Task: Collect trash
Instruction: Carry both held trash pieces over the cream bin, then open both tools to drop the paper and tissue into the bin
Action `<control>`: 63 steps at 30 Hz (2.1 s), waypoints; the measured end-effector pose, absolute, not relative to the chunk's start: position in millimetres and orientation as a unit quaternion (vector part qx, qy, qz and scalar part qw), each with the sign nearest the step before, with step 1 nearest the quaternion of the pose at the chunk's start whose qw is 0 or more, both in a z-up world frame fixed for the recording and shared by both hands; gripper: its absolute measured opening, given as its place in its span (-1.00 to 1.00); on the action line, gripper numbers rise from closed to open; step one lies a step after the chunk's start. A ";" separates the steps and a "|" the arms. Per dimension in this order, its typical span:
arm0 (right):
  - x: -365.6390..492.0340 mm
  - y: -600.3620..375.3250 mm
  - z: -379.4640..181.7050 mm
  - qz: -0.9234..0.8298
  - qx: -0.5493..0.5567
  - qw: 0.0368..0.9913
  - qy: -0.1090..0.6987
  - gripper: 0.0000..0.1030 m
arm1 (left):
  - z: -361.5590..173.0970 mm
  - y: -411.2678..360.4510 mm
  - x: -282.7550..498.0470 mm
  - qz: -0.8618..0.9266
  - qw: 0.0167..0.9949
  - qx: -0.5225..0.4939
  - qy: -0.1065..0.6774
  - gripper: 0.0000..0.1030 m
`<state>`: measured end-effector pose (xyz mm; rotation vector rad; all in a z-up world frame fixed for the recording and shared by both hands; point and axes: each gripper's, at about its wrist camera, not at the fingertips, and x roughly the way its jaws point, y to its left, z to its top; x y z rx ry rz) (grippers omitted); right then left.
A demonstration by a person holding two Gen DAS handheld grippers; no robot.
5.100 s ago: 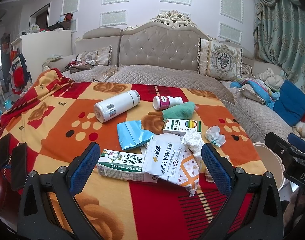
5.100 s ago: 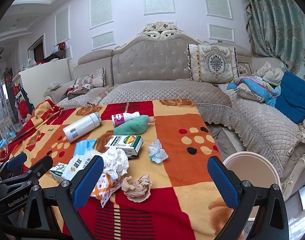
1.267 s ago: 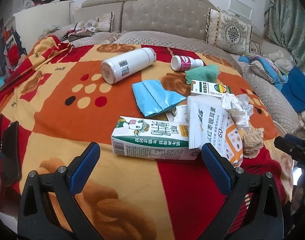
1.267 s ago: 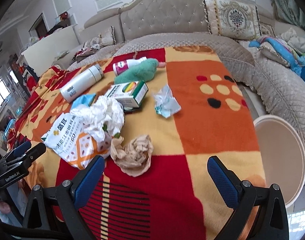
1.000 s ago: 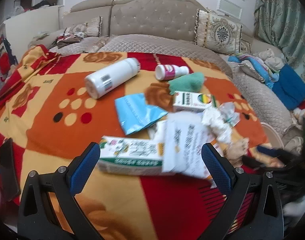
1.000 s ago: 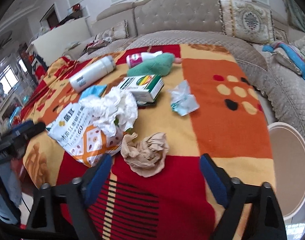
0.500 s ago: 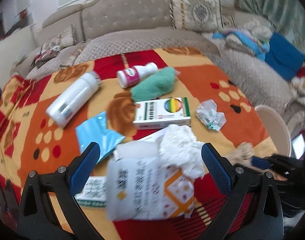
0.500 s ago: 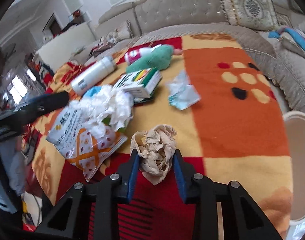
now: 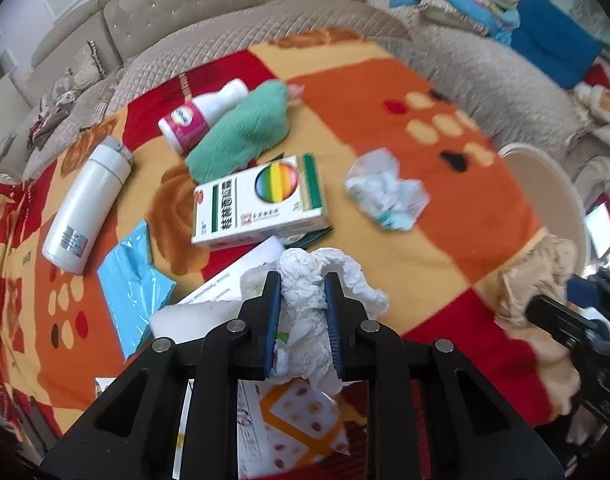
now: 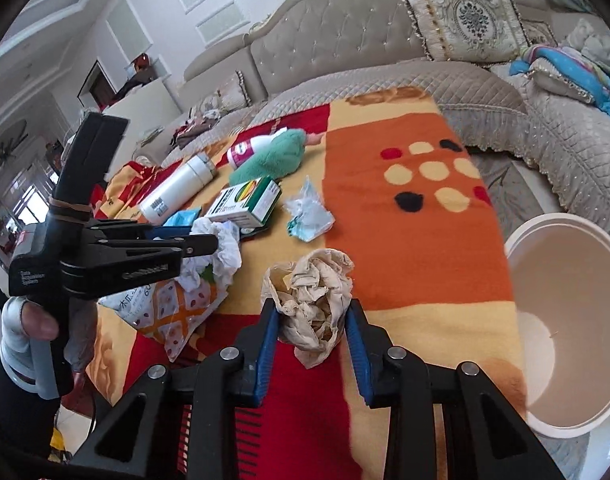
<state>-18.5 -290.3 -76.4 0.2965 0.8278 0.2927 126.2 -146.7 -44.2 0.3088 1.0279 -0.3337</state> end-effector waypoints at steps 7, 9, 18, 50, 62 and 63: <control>-23.1 -318.8 -67.6 0.104 0.138 0.905 0.389 -0.37 | -10.8 -173.0 107.7 -0.198 0.859 0.116 0.458 -0.63; -27.3 -330.4 -66.4 0.088 0.136 0.907 0.388 -0.37 | -6.1 -186.0 102.8 -0.210 0.860 0.108 0.453 -0.64; -50.7 -396.6 -68.8 0.005 0.138 0.912 0.386 -0.37 | -16.1 -267.5 86.8 -0.272 0.840 0.093 0.460 -0.63; -67.5 -503.3 -128.8 -0.108 0.202 0.873 0.430 0.24 | -67.4 -389.6 77.1 -0.331 0.820 0.095 0.458 -0.28; -67.6 -492.9 -120.7 -0.098 0.194 0.879 0.425 0.28 | -60.5 -368.0 79.8 -0.328 0.824 0.049 0.460 0.05; -67.3 -491.6 -119.4 -0.097 0.193 0.879 0.424 0.28 | -59.4 -365.9 78.5 -0.326 0.826 0.054 0.457 0.05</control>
